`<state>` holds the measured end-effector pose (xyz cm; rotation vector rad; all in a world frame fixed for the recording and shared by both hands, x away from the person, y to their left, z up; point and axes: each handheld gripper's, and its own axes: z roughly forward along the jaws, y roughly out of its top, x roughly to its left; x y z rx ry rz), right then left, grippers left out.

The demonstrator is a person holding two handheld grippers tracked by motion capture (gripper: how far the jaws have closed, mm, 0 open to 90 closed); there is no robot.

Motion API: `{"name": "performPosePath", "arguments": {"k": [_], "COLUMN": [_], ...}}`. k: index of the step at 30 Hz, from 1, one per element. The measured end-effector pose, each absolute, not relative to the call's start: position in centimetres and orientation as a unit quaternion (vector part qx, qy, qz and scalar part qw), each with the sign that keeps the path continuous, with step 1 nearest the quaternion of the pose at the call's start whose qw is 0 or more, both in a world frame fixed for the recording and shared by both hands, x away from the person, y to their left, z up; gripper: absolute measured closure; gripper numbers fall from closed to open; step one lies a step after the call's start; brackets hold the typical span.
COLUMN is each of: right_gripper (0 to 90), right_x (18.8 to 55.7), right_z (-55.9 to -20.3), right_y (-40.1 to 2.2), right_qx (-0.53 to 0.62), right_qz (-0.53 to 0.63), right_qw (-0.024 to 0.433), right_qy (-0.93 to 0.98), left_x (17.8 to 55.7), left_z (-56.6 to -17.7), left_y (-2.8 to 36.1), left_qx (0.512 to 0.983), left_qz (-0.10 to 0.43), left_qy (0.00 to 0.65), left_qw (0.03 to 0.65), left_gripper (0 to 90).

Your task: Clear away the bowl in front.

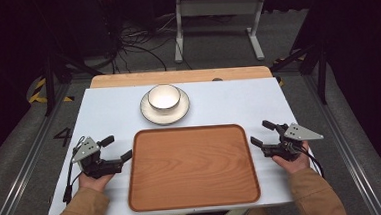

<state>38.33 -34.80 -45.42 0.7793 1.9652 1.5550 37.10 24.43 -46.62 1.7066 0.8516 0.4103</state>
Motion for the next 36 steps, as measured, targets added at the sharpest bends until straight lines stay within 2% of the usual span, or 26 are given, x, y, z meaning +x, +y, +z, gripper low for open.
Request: {"name": "performPosePath", "arguments": {"k": [17, 36], "right_gripper": [22.9, 23.4], "right_x": [38.4, 38.3], "right_z": [-45.4, -45.4], "right_y": [-34.9, -34.8], "right_qx": [0.292, 0.291], "right_qz": [0.574, 0.572], "right_qw": [0.254, 0.256], "right_qy": [0.722, 0.723], "left_x": [37.6, 38.3], "left_z": [-46.0, -42.1], "left_y": [24.5, 24.3], "left_qx": [0.730, 0.718], "left_qz": [0.182, 0.185], "left_qy": [0.367, 0.338], "left_qw": [0.547, 0.580], "left_gripper": [7.9, 7.3]}}
